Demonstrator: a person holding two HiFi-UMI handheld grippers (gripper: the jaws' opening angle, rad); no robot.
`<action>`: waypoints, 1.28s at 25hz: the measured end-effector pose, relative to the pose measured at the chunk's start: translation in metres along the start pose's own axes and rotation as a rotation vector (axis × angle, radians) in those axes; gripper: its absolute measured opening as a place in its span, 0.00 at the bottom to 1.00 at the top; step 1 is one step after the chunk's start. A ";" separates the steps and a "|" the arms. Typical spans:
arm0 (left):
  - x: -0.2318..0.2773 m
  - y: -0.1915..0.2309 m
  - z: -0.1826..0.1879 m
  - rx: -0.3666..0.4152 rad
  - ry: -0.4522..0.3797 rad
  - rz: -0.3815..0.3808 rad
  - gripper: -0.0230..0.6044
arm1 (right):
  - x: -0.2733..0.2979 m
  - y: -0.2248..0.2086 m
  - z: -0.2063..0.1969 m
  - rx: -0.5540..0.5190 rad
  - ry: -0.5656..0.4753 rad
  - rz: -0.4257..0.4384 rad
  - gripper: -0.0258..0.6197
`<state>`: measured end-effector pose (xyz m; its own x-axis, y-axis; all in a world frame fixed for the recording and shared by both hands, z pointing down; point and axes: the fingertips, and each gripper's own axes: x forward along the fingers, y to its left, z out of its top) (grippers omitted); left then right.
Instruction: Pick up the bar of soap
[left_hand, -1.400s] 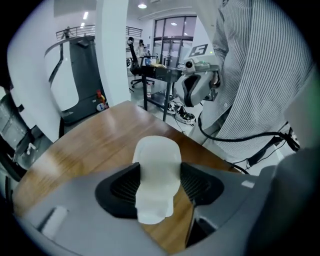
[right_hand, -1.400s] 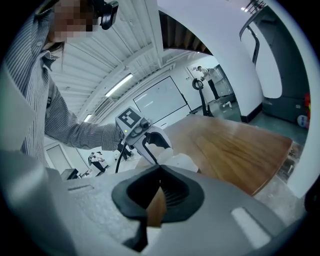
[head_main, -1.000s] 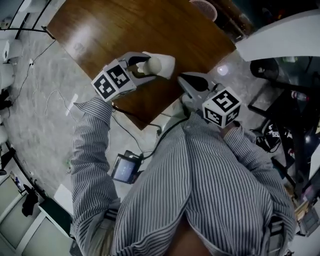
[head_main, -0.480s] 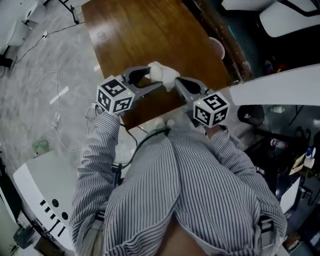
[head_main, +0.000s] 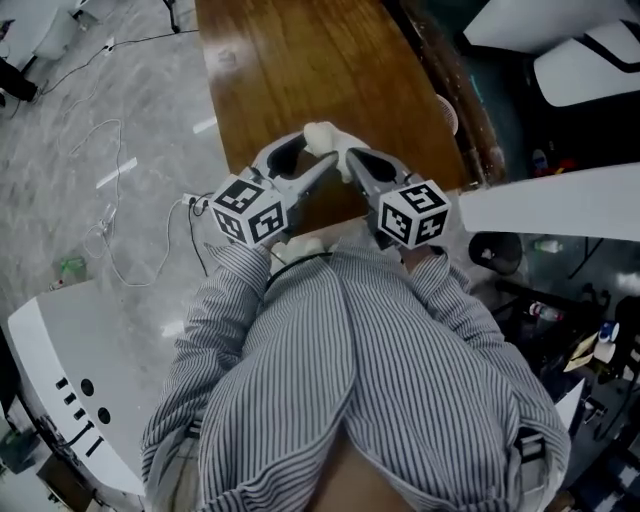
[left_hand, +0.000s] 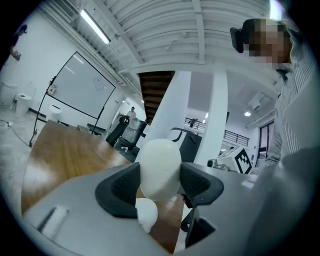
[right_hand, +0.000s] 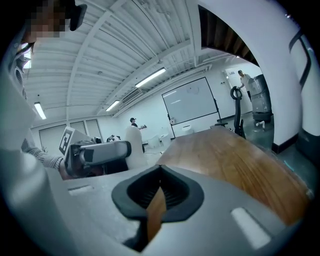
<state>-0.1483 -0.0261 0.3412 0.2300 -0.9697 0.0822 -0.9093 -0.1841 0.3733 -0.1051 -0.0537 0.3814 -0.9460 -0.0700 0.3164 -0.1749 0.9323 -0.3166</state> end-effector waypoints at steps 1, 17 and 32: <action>-0.002 -0.001 -0.002 -0.017 -0.011 0.017 0.45 | 0.000 -0.002 0.000 0.003 -0.001 -0.013 0.04; -0.003 -0.006 -0.033 -0.052 0.017 0.039 0.45 | -0.005 -0.008 -0.010 0.036 -0.007 -0.066 0.04; -0.007 -0.006 -0.034 -0.051 0.016 0.052 0.45 | -0.006 0.002 -0.014 0.020 0.004 -0.028 0.04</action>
<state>-0.1326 -0.0131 0.3697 0.1889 -0.9750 0.1173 -0.9016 -0.1249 0.4143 -0.0958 -0.0460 0.3915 -0.9394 -0.0945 0.3294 -0.2070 0.9226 -0.3257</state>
